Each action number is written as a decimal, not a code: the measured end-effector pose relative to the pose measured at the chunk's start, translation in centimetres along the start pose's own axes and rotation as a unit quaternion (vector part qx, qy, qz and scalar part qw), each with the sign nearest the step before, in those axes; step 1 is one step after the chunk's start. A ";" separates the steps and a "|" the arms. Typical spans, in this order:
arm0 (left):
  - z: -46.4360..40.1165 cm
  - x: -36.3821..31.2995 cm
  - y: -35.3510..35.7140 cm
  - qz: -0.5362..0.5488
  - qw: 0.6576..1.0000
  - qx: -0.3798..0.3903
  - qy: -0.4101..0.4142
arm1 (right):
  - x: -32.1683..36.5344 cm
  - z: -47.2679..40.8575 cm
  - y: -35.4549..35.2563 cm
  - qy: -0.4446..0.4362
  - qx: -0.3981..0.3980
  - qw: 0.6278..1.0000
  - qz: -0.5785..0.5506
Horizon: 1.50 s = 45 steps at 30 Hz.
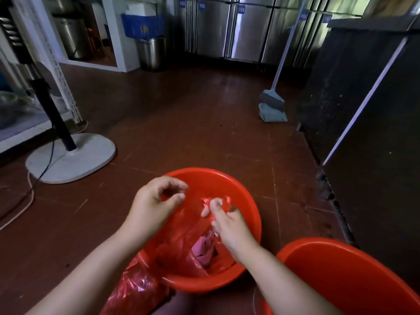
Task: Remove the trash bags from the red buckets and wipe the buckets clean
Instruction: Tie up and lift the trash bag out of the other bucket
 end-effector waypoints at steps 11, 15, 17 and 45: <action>-0.3 1.5 4.8 0.008 0.993 0.122 0.004 | -0.6 -0.4 0.8 0.064 0.060 0.989 -0.118; 1.9 2.2 4.3 0.106 0.989 0.099 -0.017 | 0.0 -0.5 0.3 0.049 0.055 0.977 -0.199; 3.4 3.4 5.1 0.149 0.979 0.127 -0.057 | 0.1 -0.6 0.2 0.036 0.059 0.981 -0.181; 3.6 9.2 9.8 0.494 0.782 0.019 -0.379 | 5.3 1.6 -0.6 -0.335 -0.098 0.781 0.517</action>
Point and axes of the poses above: each hand's wrist, its own z-axis away from the middle knuckle, its own y-axis out of the palm, x = y × z, the point moved 10 cm from there along -z, towards the middle knuckle
